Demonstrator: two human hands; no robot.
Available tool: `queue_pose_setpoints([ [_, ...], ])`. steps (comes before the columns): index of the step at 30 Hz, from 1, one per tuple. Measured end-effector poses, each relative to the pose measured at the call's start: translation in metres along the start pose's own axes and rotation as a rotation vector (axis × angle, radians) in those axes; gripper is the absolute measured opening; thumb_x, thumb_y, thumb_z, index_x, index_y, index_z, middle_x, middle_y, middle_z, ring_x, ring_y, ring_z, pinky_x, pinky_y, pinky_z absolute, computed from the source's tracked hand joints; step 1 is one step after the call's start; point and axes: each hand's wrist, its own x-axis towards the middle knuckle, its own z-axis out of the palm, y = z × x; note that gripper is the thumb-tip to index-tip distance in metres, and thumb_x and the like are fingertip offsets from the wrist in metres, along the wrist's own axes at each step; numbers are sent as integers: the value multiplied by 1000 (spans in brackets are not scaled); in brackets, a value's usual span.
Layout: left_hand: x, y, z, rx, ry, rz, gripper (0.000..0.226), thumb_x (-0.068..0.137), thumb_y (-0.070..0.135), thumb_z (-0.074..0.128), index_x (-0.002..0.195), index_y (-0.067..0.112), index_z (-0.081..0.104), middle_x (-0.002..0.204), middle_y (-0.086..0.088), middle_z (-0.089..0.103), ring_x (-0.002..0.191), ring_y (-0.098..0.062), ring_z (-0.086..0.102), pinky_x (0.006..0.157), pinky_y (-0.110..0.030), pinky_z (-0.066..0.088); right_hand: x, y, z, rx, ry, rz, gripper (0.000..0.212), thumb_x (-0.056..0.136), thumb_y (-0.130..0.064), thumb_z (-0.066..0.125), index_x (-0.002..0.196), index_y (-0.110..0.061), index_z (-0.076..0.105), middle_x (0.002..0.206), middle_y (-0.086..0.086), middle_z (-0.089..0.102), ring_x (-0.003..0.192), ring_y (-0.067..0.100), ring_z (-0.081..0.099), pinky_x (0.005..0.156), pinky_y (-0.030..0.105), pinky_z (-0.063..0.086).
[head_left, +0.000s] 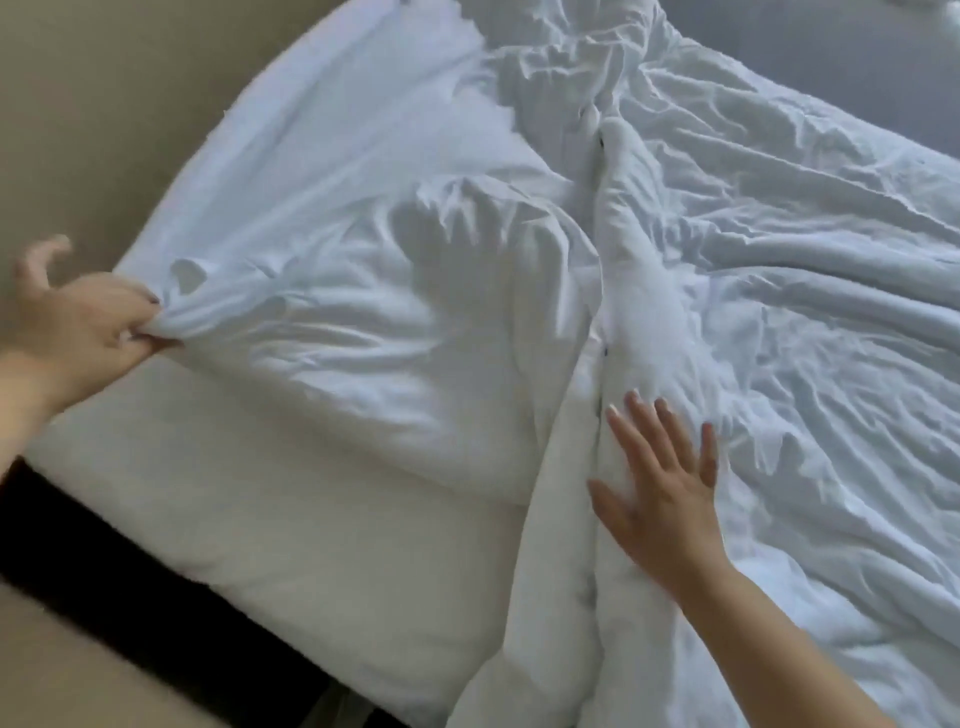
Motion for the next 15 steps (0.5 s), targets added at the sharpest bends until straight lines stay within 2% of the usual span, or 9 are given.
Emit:
queue_pose_setpoints([
  [2,-27,-5,13,133,-71,-117,25,89,31,54,101,16,69,116,-8,63,117,-21,51,107,-47,14,3,-13,15,-90,-199,-31,55,75,-47,38,123,-21,43,127,9,58,123,24,44,112,34,-5],
  [4,-40,19,26,190,-183,-199,36,91,26,52,125,17,51,135,-3,48,131,-18,37,111,-38,5,7,-25,29,-184,-326,-26,59,75,-49,35,126,-22,46,134,8,53,122,28,52,111,33,-15],
  [5,-42,35,25,165,-170,-245,43,91,28,51,131,17,42,139,-4,43,133,-18,33,111,-38,5,12,-29,33,-222,-394,-16,62,79,-49,33,134,-23,41,145,7,39,131,27,42,107,33,-22],
  [7,-36,53,23,-15,-107,-350,60,90,29,53,141,15,27,145,-7,33,135,-22,28,112,-39,5,19,-28,40,-206,-476,-9,61,89,-50,26,146,-29,15,157,-3,1,144,20,5,100,36,-27],
  [9,-29,79,20,-94,-9,-297,76,87,30,57,147,16,13,153,-6,17,140,-21,17,112,-37,0,19,-28,42,-186,-516,11,63,88,-55,21,146,-32,7,155,-9,-10,144,16,-7,100,38,-25],
  [11,-19,116,12,-114,71,-91,83,85,33,59,147,20,6,156,-2,5,143,-17,7,112,-30,-6,15,-27,42,-156,-491,28,74,77,-61,11,146,-32,12,156,-9,-5,145,16,-2,99,35,-29],
  [12,-12,137,7,-113,88,14,84,85,36,59,147,22,4,156,-1,1,143,-16,4,112,-29,-7,12,-25,40,-162,-447,35,81,70,-60,10,144,-30,20,156,-6,6,144,18,9,99,33,-29],
  [13,-4,155,5,-101,82,87,85,85,39,58,147,23,2,156,0,-1,143,-16,2,112,-30,-7,8,-23,38,-180,-417,41,80,67,-57,15,140,-27,33,152,-1,25,139,21,29,103,32,-23],
  [15,15,186,2,-90,34,129,88,86,42,56,147,25,-5,156,0,-8,144,-17,-2,113,-32,-8,1,-20,33,-135,-426,66,64,66,-47,32,123,-24,48,130,4,57,112,24,61,106,34,-3],
])
